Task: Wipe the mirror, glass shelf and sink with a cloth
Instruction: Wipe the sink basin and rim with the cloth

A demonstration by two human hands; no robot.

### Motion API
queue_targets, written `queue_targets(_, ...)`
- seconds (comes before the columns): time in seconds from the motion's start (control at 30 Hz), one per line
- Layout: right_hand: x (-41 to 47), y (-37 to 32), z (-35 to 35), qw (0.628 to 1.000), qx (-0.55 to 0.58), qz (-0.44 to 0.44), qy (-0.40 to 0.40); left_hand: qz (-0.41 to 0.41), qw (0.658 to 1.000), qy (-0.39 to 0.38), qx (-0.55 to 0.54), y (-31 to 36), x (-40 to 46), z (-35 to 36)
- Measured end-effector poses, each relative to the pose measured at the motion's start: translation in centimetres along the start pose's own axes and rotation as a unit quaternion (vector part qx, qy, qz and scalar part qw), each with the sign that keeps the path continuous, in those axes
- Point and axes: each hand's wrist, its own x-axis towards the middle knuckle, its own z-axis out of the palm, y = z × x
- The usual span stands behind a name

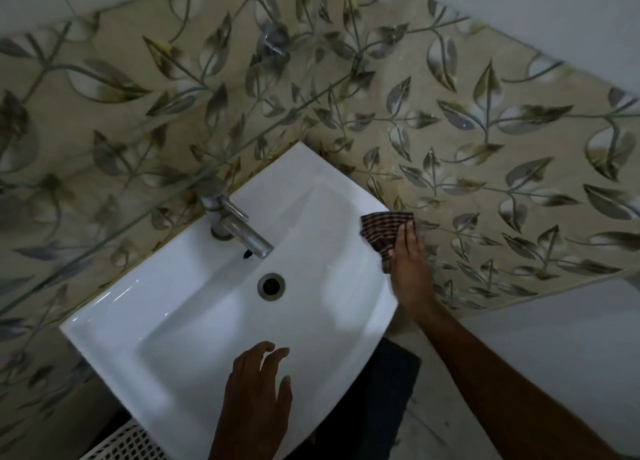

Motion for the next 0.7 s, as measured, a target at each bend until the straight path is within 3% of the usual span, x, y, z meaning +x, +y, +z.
queue_targets(0.2, 8.8, -2.7, -1.4, 0.979, -0.074, -0.182, -0.060, -0.061, 0.997, 0.013, 0.052, -2.6, 0.1, 0.5)
queue_targets(0.3, 11.9, -6.4, -1.1, 0.970, -0.024, -0.233, -0.067, -0.084, 0.995, 0.021, 0.055, -3.1, 0.2, 0.3)
queue_targets(0.53, 19.0, -13.6, 3.0, 0.963, 0.041, -0.260, -0.062, -0.157, 0.987, 0.040, 0.000, -3.6, -0.1, -1.6)
queue_targets(0.7, 15.1, -18.7, 6.1, 0.940, 0.075, -0.328, -0.054, -0.205, 0.976, 0.065, -0.030, -4.3, -1.2, -3.2)
